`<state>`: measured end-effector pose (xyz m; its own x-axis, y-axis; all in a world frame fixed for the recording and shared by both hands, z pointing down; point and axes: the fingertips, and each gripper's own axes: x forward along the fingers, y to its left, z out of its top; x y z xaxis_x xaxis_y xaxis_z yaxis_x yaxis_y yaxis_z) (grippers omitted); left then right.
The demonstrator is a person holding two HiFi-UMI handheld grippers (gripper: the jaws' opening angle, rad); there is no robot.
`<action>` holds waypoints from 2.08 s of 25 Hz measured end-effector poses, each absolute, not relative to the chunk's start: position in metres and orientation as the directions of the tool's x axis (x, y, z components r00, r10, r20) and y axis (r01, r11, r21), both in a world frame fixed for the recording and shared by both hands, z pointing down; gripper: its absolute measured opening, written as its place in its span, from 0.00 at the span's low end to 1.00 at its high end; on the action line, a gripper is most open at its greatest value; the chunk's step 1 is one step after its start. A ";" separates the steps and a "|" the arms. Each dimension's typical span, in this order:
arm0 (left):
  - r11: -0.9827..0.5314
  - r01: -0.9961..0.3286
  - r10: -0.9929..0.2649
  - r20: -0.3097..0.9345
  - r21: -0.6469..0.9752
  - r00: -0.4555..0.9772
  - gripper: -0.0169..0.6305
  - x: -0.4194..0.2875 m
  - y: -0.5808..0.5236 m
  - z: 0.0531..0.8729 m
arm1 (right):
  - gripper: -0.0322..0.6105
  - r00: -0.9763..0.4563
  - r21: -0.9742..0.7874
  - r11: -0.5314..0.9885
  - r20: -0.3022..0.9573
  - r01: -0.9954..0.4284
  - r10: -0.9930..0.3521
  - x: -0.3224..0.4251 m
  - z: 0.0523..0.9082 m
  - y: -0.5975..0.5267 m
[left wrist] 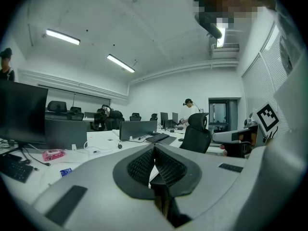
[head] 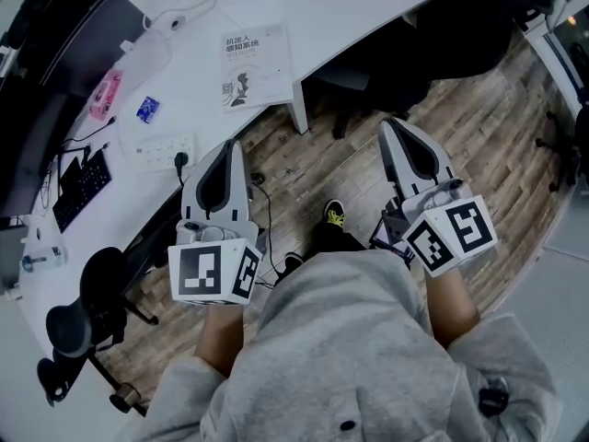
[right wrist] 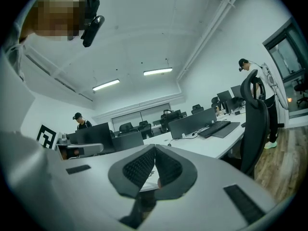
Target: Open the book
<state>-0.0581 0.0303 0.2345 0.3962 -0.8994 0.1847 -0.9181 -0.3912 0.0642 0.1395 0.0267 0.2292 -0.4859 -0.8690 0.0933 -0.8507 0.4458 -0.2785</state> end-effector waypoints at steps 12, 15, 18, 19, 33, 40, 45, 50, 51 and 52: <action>-0.347 -0.936 -0.918 0.182 0.052 0.351 0.04 -0.047 0.016 0.231 | 0.09 -0.542 -0.281 0.502 0.084 -0.818 -0.836 0.149 0.230 0.002; -0.346 -0.937 -0.919 0.182 0.050 0.349 0.04 -0.044 0.016 0.228 | 0.09 -0.553 -0.287 0.513 0.074 -0.809 -0.830 0.148 0.228 0.001; -0.350 -0.936 -0.919 0.177 0.043 0.352 0.04 -0.039 0.015 0.224 | 0.09 -0.561 -0.282 0.523 0.072 -0.805 -0.825 0.149 0.228 0.003; -0.352 -0.935 -0.919 0.176 0.038 0.353 0.04 -0.037 0.014 0.224 | 0.09 -0.562 -0.282 0.524 0.070 -0.804 -0.824 0.150 0.229 0.003; -0.349 -0.937 -0.923 0.163 0.018 0.348 0.04 -0.023 0.010 0.217 | 0.09 -0.570 -0.292 0.532 0.058 -0.795 -0.820 0.160 0.229 -0.004; -0.343 -0.939 -0.926 0.160 0.029 0.343 0.04 -0.027 0.006 0.218 | 0.09 -0.581 -0.290 0.543 0.058 -0.788 -0.812 0.154 0.228 -0.010; -0.339 -0.940 -0.927 0.160 0.036 0.340 0.04 -0.030 0.003 0.219 | 0.09 -0.581 -0.291 0.542 0.062 -0.788 -0.812 0.151 0.228 -0.013; -0.346 -0.937 -0.924 0.159 0.048 0.349 0.04 -0.033 -0.004 0.221 | 0.09 -0.571 -0.298 0.530 0.068 -0.794 -0.818 0.149 0.230 -0.019; -0.346 -0.937 -0.923 0.159 0.051 0.350 0.04 -0.034 -0.006 0.223 | 0.09 -0.570 -0.296 0.529 0.070 -0.796 -0.819 0.147 0.231 -0.021; -0.346 -0.937 -0.923 0.158 0.053 0.350 0.04 -0.037 -0.008 0.224 | 0.09 -0.569 -0.292 0.528 0.072 -0.797 -0.819 0.145 0.231 -0.023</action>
<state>-0.0366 -0.0081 0.2242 0.3501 -0.9232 0.1584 -0.9367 -0.3462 0.0529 0.1455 -0.0228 0.2314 -0.5694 -0.8189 0.0725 -0.7972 0.5285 -0.2919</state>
